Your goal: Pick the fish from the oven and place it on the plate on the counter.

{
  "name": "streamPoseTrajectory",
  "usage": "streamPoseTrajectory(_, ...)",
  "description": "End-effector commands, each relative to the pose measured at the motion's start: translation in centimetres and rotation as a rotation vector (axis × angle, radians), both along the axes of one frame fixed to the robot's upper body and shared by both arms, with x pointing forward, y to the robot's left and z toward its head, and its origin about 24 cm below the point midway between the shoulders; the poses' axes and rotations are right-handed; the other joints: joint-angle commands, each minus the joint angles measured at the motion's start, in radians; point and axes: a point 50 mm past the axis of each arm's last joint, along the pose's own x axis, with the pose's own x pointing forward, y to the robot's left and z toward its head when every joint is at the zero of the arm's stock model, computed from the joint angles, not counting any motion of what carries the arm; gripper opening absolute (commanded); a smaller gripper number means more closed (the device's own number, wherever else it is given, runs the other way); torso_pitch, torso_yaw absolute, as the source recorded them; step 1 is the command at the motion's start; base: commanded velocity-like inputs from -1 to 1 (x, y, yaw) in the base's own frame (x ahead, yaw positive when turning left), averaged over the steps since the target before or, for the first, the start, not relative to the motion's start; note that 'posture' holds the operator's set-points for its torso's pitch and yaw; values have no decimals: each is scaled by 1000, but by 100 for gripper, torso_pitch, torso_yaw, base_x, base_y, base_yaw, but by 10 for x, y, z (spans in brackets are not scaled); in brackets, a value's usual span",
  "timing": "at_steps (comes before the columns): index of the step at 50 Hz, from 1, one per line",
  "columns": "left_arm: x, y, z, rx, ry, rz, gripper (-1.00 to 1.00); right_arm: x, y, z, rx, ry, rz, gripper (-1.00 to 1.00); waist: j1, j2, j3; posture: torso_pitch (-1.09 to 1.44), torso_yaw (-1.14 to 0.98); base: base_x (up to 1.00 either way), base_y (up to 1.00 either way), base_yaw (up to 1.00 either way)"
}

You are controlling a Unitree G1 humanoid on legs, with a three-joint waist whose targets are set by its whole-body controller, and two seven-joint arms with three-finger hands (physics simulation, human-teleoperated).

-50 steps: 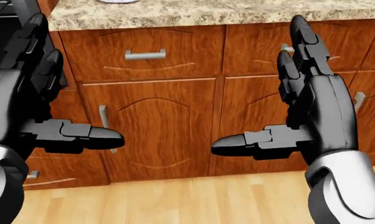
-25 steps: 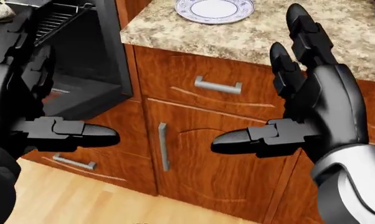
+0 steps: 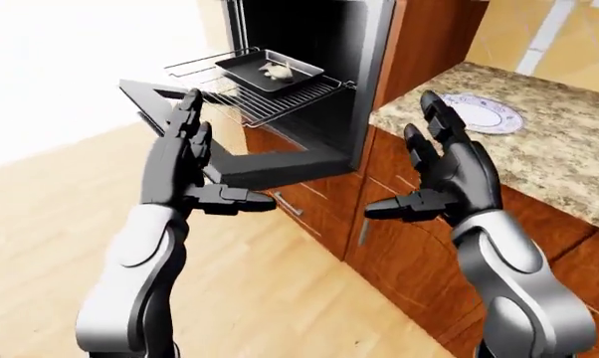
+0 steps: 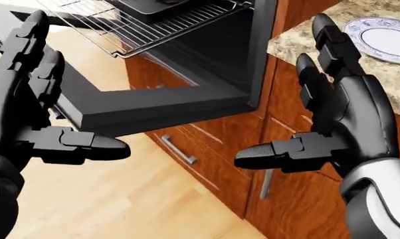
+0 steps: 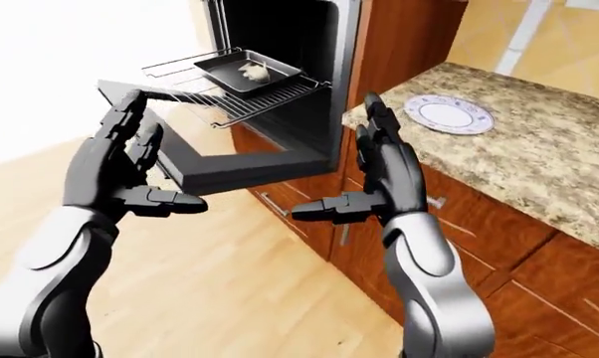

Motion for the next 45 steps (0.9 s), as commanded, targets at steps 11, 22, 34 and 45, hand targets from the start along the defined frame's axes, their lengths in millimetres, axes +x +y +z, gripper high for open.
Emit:
streamPoseTrajectory(11, -8, 5, 20, -1, -113, 32, 100, -8, 8, 13, 7, -85, 38, 100, 7, 151, -30, 0, 0, 0, 0, 100)
streamPoseTrajectory(22, -9, -1, 27, 2, -121, 19, 100, -11, 5, 26, -47, -132, 34, 100, -8, 28, 53, 0, 0, 28, 0, 59)
streamPoseTrajectory(34, -9, 5, 26, 2, -125, 27, 100, -12, 9, 31, -49, -166, 44, 100, 4, 26, 1, 0, 0, 99, 0, 0)
streamPoseTrajectory(45, -8, 4, 30, 6, -133, 19, 100, -11, 3, 39, -17, -161, 16, 100, -30, 135, -22, 0, 0, 35, -29, 0)
